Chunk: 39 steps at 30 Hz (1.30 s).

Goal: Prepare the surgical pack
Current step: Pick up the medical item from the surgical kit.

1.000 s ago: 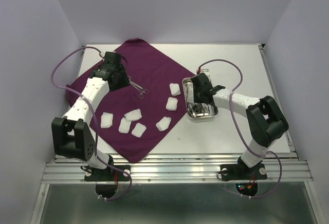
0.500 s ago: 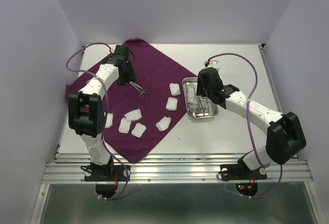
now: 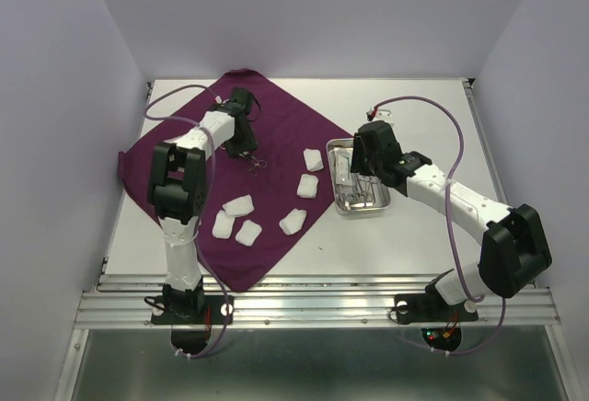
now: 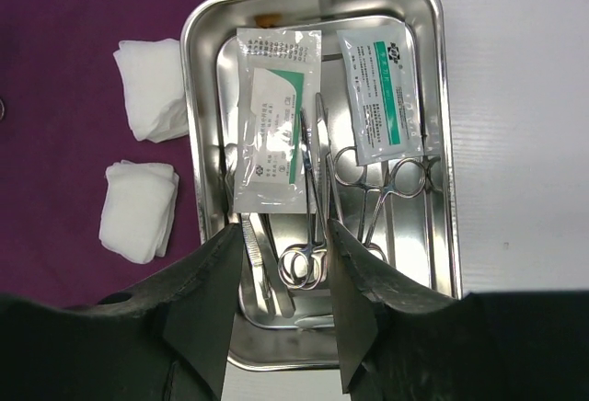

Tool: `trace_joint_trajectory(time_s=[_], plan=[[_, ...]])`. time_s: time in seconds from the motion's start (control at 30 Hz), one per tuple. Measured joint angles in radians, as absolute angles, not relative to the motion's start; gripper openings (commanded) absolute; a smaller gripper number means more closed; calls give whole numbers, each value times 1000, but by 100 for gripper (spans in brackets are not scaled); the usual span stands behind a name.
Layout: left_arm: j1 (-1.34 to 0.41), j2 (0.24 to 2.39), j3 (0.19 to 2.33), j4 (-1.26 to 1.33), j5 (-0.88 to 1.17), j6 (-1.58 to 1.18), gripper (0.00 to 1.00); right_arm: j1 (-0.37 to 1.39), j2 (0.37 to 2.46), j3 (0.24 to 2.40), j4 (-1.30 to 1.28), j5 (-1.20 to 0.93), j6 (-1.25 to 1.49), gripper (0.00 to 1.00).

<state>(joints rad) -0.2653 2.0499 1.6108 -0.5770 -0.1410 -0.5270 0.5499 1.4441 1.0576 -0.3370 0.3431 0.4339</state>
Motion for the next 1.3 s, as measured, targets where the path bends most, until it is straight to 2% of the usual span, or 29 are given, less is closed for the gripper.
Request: trace_joint_trajectory(time_s=[0.53, 0.63, 0.83, 0.9, 0.93, 1.2, 1.23, 1.3], plan=[[-270, 2124, 1610, -554, -170, -570, 48, 550, 1444, 1057, -340, 324, 442, 47], [-274, 2125, 1610, -554, -179, -570, 41, 550, 1444, 1057, -340, 322, 442, 47], [-278, 2125, 1610, -555, -200, -570, 17, 550, 1444, 1057, -340, 318, 444, 47], [-281, 2125, 1610, -558, -206, -570, 15, 550, 1444, 1057, -340, 317, 445, 47], [-282, 2125, 1610, -557, -208, -570, 11, 550, 1444, 1057, -340, 317, 445, 47], [-296, 2122, 1610, -558, -231, -574, 7, 550, 1444, 1057, -355, 317, 445, 47], [-299, 2119, 1610, -558, -233, -575, 3, 550, 1444, 1057, -357, 317, 444, 47], [-307, 2113, 1610, -559, -233, -575, 3, 550, 1444, 1057, -359, 317, 445, 47]])
